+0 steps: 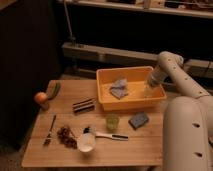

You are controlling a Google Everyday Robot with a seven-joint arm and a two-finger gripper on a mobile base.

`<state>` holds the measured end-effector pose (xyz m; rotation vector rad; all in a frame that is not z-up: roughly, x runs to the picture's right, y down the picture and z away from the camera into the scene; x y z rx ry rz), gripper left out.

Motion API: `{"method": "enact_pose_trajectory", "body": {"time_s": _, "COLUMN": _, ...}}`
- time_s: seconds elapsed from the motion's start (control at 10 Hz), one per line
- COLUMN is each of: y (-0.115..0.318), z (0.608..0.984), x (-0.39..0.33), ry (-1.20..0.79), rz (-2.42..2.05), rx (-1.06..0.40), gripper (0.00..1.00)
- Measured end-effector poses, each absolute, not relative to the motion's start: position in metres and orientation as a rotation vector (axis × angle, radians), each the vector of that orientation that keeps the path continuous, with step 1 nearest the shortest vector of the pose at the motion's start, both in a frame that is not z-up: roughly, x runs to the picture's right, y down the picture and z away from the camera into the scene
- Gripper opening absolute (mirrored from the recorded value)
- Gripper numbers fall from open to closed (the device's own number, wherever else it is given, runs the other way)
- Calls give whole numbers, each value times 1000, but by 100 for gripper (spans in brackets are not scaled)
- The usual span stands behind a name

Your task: Place fork in plastic cup

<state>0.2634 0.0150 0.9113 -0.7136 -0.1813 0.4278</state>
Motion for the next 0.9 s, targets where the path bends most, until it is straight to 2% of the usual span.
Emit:
{"method": "enact_pose_trajectory", "body": {"time_s": 0.5, "y": 12, "z": 906, "x": 260, "ry": -194, "rz": 414, "rx": -692, "gripper": 80}}
{"method": "enact_pose_trajectory", "body": {"time_s": 0.8, "y": -7, "z": 865, "x": 243, "ry": -231, "rz": 342, "rx": -631, "gripper": 80}}
{"method": "enact_pose_trajectory", "body": {"time_s": 0.9, "y": -21, "z": 834, "x": 231, "ry": -247, "rz": 301, "rx": -599, "gripper": 80}}
